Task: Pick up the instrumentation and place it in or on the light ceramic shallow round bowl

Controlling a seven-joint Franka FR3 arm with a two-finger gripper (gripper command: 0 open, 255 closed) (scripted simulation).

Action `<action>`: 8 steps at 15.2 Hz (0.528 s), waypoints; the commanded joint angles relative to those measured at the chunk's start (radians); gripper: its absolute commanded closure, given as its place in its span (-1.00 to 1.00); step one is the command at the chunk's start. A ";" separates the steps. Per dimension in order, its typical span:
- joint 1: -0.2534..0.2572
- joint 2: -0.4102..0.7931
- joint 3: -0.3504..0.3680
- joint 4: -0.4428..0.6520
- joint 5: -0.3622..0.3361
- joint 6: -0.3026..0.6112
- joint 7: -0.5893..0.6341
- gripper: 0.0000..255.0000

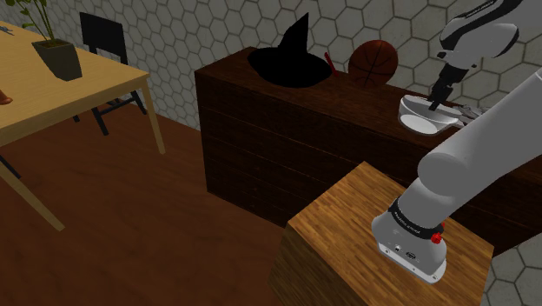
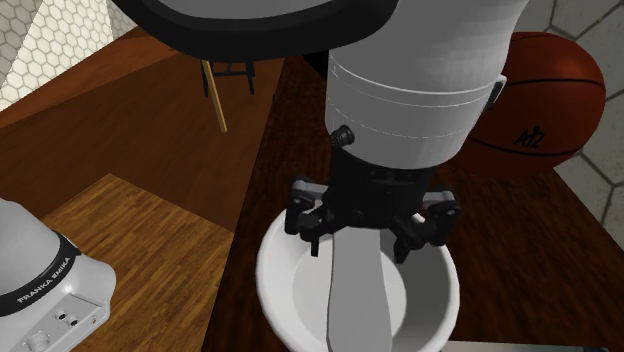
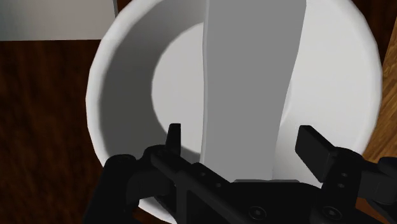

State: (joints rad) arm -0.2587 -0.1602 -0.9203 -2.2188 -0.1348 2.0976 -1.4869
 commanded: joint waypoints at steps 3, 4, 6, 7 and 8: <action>0.000 0.000 0.000 0.000 0.000 0.000 0.000 -1.00; -0.003 -0.019 0.009 0.022 -0.013 -0.036 0.011 -1.00; -0.006 -0.050 0.027 0.069 -0.032 -0.106 0.027 -1.00; -0.007 -0.060 0.034 0.089 -0.037 -0.133 0.031 -1.00; -0.008 -0.060 0.034 0.089 -0.037 -0.133 0.031 -1.00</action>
State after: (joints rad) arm -0.2665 -0.2160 -0.8903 -2.1372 -0.1695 1.9766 -1.4593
